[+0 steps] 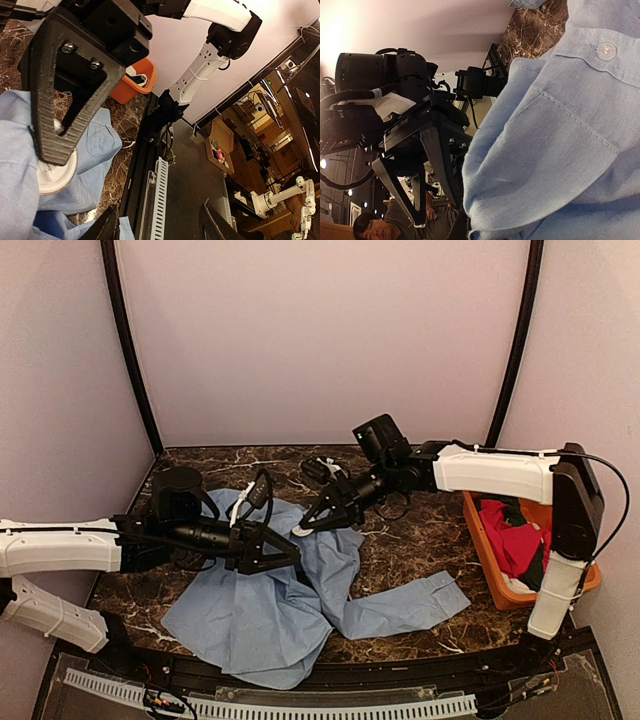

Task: Pin the brooch onto the clothing
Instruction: Pin the brooch onto the flattened clothing.

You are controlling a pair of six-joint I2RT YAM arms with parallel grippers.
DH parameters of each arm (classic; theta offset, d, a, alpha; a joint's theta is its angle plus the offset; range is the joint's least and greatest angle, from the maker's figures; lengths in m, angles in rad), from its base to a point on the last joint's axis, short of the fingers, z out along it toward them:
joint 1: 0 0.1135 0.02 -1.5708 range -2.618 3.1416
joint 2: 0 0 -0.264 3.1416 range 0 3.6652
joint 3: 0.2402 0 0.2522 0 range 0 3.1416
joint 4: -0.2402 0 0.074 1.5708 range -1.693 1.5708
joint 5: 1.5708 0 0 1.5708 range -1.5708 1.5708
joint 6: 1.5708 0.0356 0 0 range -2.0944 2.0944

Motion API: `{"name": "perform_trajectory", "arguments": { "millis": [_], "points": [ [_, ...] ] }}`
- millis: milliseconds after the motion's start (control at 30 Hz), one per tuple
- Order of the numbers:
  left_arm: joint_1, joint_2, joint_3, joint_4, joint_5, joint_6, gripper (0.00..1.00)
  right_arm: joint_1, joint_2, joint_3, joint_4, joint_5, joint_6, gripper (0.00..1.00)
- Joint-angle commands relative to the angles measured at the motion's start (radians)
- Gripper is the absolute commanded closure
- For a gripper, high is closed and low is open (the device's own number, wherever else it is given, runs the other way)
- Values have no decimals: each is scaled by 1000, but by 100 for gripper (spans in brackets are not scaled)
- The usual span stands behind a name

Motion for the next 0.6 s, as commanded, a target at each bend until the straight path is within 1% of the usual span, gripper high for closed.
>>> {"name": "perform_trajectory", "arguments": {
  "millis": [0, 33, 67, 133, 300, 567],
  "points": [
    [-14, -11, 22, 47, 36, -17, 46, -17, -8, 24, 29, 14, 3, 100],
    [-19, -9, 28, 26, 13, -9, 46, -18, -6, 25, 30, 14, 4, 100],
    [-22, -7, 41, -31, -33, 11, 46, -17, -5, 28, 31, 13, 5, 100],
    [-23, 2, 36, -62, -95, 18, 45, -17, -5, 33, 42, 11, 13, 100],
    [-24, 26, -24, 3, -182, -27, 45, -18, -17, 43, 50, 7, 25, 100],
    [-5, 19, -35, 63, -264, 11, 44, -14, -42, 36, 52, 3, 33, 100]
  ]
}}
